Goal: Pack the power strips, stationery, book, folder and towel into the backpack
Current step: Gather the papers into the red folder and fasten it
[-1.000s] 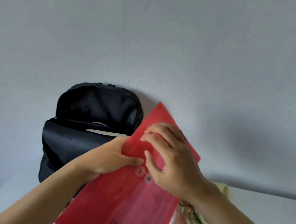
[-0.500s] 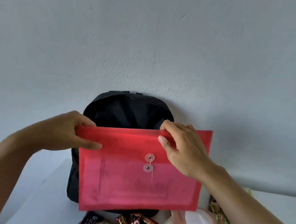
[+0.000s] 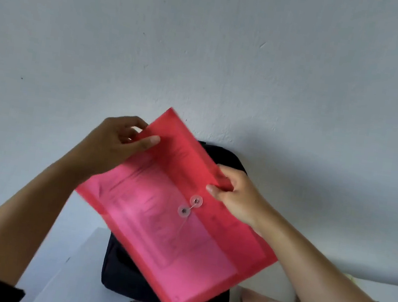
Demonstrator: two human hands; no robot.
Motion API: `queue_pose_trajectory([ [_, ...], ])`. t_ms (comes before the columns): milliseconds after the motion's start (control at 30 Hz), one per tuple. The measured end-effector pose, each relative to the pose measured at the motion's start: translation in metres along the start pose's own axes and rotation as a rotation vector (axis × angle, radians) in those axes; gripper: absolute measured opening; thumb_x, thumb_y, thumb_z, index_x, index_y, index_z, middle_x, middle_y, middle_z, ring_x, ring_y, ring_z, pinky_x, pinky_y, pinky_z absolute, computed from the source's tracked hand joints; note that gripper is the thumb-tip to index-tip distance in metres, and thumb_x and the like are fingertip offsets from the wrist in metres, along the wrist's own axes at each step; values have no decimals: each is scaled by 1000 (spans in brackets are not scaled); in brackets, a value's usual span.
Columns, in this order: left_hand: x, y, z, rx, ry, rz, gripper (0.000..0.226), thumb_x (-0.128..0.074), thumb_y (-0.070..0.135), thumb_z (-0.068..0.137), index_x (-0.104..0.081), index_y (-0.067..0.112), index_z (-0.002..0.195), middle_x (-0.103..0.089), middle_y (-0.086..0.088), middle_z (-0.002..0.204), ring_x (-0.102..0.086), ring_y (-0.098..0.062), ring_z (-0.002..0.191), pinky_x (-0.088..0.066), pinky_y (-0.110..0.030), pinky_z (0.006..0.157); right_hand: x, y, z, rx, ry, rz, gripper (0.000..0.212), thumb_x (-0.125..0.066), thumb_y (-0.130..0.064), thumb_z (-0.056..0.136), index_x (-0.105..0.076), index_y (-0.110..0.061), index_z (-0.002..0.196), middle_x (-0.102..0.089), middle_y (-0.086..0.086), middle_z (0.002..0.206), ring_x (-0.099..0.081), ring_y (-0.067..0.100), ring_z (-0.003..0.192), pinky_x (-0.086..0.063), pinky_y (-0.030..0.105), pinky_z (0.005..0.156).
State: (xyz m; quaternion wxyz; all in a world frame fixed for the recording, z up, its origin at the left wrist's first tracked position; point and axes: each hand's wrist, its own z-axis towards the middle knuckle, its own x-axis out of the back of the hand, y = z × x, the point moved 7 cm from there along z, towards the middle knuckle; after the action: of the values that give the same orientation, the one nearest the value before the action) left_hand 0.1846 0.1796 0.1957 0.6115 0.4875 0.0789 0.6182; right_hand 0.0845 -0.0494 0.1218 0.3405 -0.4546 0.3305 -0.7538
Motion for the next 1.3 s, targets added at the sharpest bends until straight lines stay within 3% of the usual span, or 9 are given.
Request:
queue_pose_trajectory([
  [167, 47, -33, 5, 72, 208, 385, 68, -79, 61, 65, -53, 38, 124, -62, -1, 117, -62, -18, 97, -50, -33, 81, 37, -6, 18, 59, 219, 335, 24, -62, 4, 96, -71, -17, 104, -75, -1, 96, -68, 11, 87, -54, 34, 86],
  [267, 45, -65, 4, 171, 390, -53, 80, -84, 48, 67, -41, 38, 134, -50, -11, 137, -59, -17, 109, -49, -35, 90, 48, -3, 31, 94, 324, 385, 21, -63, -1, 97, -70, -17, 108, -76, 3, 101, -70, 17, 93, -54, 36, 89],
  [367, 9, -84, 5, 306, 237, -499, 66, -77, 39, 73, -52, 21, 132, -64, -26, 128, -67, -23, 92, -53, -36, 78, 54, 3, 43, 126, 451, 455, 13, -64, -5, 97, -66, -11, 108, -67, 9, 96, -64, 20, 91, -52, 37, 91],
  [567, -38, -105, -3, 191, 318, 11, 31, -81, 36, 87, -51, 37, 97, -64, -1, 98, -66, -17, 85, -52, -32, 73, 77, -7, 69, 266, 533, 419, 19, -62, -3, 98, -65, -15, 113, -70, 2, 100, -66, 13, 94, -54, 34, 94],
  [633, -50, -109, -2, 117, 224, 223, 23, -74, 36, 91, -52, 33, 89, -65, 5, 86, -63, -10, 75, -49, -23, 68, 77, -6, 77, 285, 499, 369, 22, -62, -2, 99, -65, -18, 114, -73, -3, 100, -68, 9, 95, -55, 30, 95],
  [700, -79, -106, -4, 12, -83, 340, 17, -64, 47, 96, -61, 32, 88, -68, 11, 82, -63, -6, 76, -50, -23, 70, 72, 3, 83, 285, 485, 345, 22, -62, -1, 99, -65, -15, 115, -74, -4, 101, -69, 8, 95, -55, 31, 96],
  [833, -124, -107, -8, -85, -495, 539, 38, -38, 46, 109, -60, 33, 137, -63, 17, 133, -58, -4, 120, -44, -26, 108, 68, 20, 92, 264, 497, 344, 20, -63, -1, 98, -66, -16, 112, -73, -2, 101, -69, 11, 96, -55, 37, 99],
  [1000, -142, -109, 7, -3, -680, 546, 41, -37, 37, 110, -49, 33, 149, -53, 11, 145, -46, -10, 135, -31, -25, 116, 67, 28, 103, 257, 513, 407, 23, -64, -2, 96, -68, -24, 103, -74, -5, 96, -69, 15, 95, -55, 38, 95],
  [1300, -144, -102, 1, -112, -600, 454, 27, -45, 36, 93, -61, 37, 114, -66, 14, 99, -58, -9, 82, -49, -28, 80, 11, 33, 103, 247, 390, 459, 28, -67, -5, 96, -60, -16, 121, -73, 1, 109, -69, 8, 101, -54, 29, 94],
])
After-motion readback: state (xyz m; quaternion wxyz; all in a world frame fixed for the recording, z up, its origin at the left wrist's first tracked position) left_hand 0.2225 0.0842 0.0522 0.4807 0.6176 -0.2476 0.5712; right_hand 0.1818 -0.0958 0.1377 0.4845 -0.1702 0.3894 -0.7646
